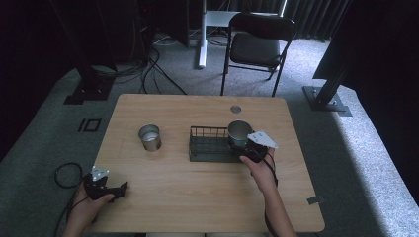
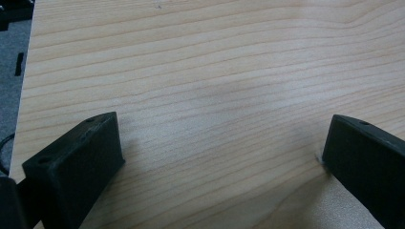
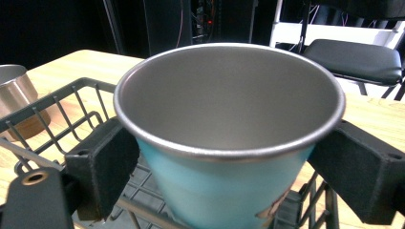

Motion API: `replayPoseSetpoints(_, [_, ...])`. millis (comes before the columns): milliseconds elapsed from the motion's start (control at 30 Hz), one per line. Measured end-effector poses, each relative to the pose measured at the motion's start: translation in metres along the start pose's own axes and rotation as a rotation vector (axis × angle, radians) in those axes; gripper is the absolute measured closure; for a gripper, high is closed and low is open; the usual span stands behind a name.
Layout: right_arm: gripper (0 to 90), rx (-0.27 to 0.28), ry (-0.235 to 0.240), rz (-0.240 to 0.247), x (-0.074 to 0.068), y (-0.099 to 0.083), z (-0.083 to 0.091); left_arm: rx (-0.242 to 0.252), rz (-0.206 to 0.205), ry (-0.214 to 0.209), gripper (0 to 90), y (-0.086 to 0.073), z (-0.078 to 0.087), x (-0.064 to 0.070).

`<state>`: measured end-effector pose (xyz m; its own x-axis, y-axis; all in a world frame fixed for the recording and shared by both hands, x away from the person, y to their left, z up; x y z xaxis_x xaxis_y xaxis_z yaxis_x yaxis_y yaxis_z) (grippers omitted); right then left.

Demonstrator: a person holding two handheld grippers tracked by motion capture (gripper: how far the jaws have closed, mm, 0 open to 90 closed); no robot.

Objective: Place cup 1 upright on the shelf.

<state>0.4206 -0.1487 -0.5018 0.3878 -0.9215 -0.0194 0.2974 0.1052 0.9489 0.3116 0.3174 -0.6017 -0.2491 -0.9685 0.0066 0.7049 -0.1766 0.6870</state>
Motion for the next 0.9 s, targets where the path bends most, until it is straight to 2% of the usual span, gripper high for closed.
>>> replayPoseSetpoints(200, [10.8,-0.001,0.012,-0.006,0.001,-0.003,0.007,0.000,0.000,0.000,0.4,0.000,0.000,0.000])
replayPoseSetpoints(467, [10.8,-0.007,0.032,0.025,0.006,-0.006,0.015,0.000,0.000,0.000,0.4,0.000,0.000,0.000])
replayPoseSetpoints(700, [10.8,-0.018,0.056,0.029,0.006,-0.010,0.023,-0.001,0.000,0.000,0.4,0.000,0.000,0.000])
replayPoseSetpoints(900, [10.8,-0.014,0.059,0.041,0.010,-0.011,0.029,0.000,0.000,0.000,0.4,0.000,0.000,0.000])
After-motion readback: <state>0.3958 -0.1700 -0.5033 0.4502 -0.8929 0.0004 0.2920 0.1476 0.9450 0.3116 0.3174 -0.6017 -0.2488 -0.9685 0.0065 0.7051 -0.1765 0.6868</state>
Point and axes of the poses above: each handheld gripper's, and its own axes: z roughly backward along the jaws, y roughly out of its top, x roughly to its right, the point moved 6 cm from there along -z, roughly forward along the jaws, and after that the axes turned 1 degree about -y, right-handed, at the moved point
